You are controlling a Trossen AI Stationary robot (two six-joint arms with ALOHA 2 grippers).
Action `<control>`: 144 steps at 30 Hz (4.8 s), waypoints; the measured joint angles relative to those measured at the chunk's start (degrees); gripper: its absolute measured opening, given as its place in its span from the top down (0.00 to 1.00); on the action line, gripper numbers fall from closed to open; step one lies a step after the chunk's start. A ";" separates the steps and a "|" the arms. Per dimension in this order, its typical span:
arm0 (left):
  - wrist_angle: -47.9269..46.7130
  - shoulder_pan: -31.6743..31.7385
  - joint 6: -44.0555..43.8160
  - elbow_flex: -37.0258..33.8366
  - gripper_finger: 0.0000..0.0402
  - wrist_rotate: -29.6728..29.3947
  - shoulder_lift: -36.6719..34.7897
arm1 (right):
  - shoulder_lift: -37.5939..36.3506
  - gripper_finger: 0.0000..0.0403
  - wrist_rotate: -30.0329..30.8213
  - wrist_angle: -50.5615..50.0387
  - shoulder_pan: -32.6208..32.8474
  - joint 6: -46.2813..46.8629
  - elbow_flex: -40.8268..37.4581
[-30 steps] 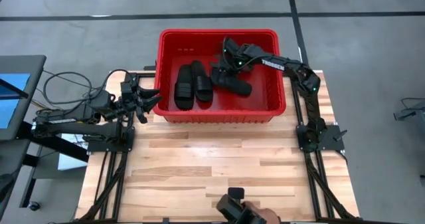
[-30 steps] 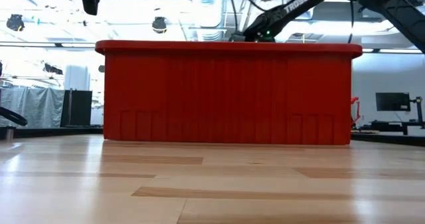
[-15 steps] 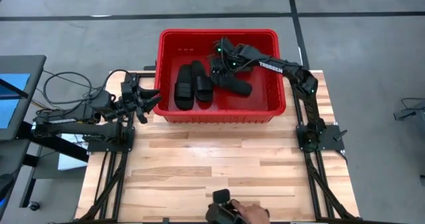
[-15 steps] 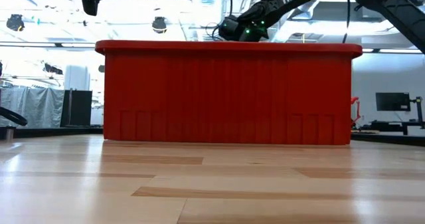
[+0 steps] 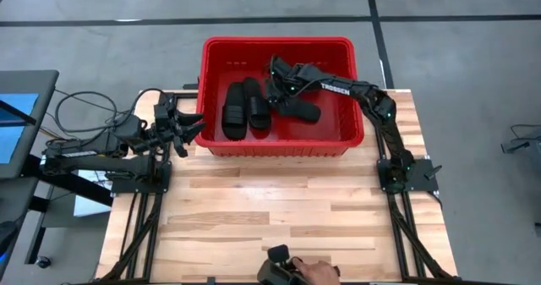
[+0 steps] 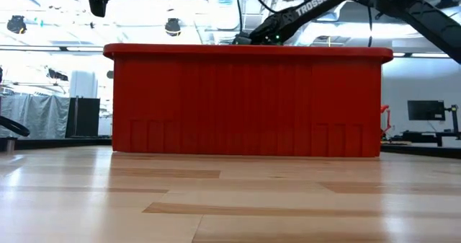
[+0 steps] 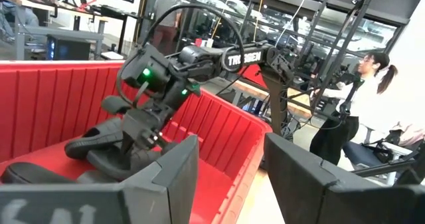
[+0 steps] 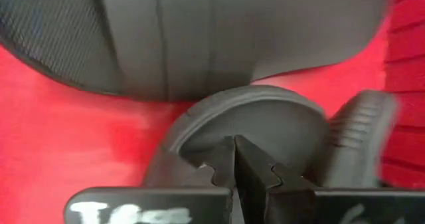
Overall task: Pick and place slides into bin
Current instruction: Adjust the slides in the red bin, then return to Home Position
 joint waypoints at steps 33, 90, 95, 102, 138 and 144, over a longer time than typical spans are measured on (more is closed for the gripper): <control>-1.20 -0.01 -1.96 0.00 0.60 0.98 0.00 | -5.60 1.00 0.12 -9.44 4.41 -2.94 0.00; -2.10 -0.01 -3.81 0.00 0.60 2.40 0.00 | 6.67 1.00 11.57 -29.53 3.15 -5.65 9.22; -2.10 -0.01 -3.83 0.00 0.60 2.43 0.00 | 5.94 1.00 11.16 -33.34 3.89 -3.95 9.22; -3.81 -0.01 -3.84 0.00 0.60 2.40 0.00 | -1.42 1.00 12.46 -28.98 4.90 -4.08 9.20; -4.87 -0.01 13.21 0.00 0.60 1.47 -24.49 | -57.91 1.00 1.57 19.53 3.83 45.65 -14.08; -10.08 0.01 15.69 2.15 0.60 9.81 -26.25 | -69.17 1.00 1.58 26.19 11.74 47.24 -28.46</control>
